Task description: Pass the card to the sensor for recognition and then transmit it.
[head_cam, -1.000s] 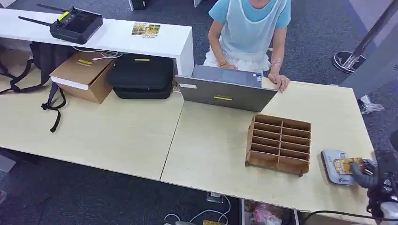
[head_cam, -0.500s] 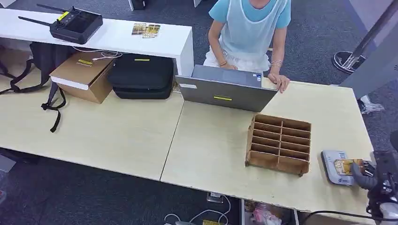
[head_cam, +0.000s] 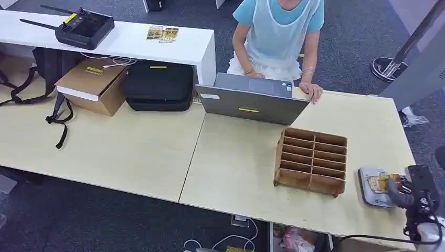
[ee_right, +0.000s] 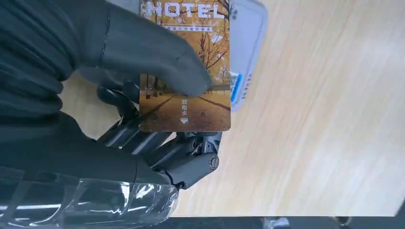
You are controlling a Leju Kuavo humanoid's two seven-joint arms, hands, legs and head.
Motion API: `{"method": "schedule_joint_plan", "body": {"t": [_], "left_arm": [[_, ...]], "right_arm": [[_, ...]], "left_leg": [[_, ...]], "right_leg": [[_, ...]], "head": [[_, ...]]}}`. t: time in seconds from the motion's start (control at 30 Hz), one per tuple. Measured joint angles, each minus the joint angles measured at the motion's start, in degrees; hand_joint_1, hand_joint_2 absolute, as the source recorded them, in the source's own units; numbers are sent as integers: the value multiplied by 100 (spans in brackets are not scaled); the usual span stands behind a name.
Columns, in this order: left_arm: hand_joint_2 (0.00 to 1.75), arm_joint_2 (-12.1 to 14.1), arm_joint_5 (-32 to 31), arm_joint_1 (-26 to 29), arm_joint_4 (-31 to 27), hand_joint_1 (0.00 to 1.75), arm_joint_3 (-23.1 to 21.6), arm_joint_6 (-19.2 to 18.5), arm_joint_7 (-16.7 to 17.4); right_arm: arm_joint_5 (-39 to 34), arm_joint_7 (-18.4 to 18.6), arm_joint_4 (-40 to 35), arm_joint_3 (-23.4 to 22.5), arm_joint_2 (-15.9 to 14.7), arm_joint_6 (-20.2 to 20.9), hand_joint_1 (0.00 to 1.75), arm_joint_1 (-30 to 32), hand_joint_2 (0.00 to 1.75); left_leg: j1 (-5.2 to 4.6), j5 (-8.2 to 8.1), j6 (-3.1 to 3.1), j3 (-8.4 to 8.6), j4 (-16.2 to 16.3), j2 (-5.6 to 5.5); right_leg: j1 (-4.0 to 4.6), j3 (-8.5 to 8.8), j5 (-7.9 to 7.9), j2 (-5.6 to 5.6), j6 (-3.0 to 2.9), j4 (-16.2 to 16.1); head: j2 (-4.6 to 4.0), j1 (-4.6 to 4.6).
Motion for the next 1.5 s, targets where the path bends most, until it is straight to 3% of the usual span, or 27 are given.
{"method": "schedule_joint_plan", "body": {"t": [0.2, 0.37, 0.43, 0.53, 0.63, 0.8, 1.13, 1.5], "left_arm": [[0, -2, -26, -1, 0, 0, 0, 0, 0], [0, -4, -35, -1, 0, 0, 2, 0, 0], [0, -2, -28, -1, 0, 0, 0, 0, 0], [0, -2, -20, -1, 0, 0, 0, 0, 0], [0, 0, -26, -1, 0, 0, 0, 0, 0], [0, 0, -52, -1, -18, 0, 0, 0, 0], [0, 15, 26, -1, -79, 0, 0, 9, 20], [0, 87, 170, 7, -238, 0, -18, 125, 100]], "right_arm": [[83, -242, -301, 109, 175, -135, 175, -224, 175], [820, -339, -964, 435, 334, -929, 175, -386, 175], [987, -319, -1220, 601, 391, -1058, 175, -431, 175], [1343, -234, -1609, 835, 457, -1237, 175, -476, 175], [2349, 58, -1929, 1245, 550, -1772, 175, -687, 175], [3555, 473, -2035, 2044, 732, -2129, 175, -1343, 175], [4922, 820, -1407, 3368, 1408, -2159, 175, -2504, 175], [5023, 798, -667, 3906, 2096, -2072, 175, -3125, 175]], "left_leg": [[0, 4, 3, -2, 0, -1], [0, 5, 2, -2, 0, -2], [0, 5, 2, -2, 0, -1], [0, 5, 2, -7, -2, -4], [0, 5, 2, -5, -2, 7], [0, 11, -1, 0, -2, 14], [2, 12, -2, 2, -2, 20], [1, 11, -2, -2, 0, 25]], "right_leg": [[0, -1, 0, -1, 0, 2], [0, -2, 0, -2, 0, 3], [1, -2, -1, -1, 0, 3], [0, -1, -1, -5, 0, 4], [0, -6, 4, 9, -3, 6], [1, -7, 6, 15, -5, 6], [3, -13, 7, 23, -7, 10], [1, -15, 9, 28, -9, 10]], "head": [[0, 0], [0, 0], [0, -2], [0, 0], [0, 2], [0, 0], [0, 0], [0, 0]]}}
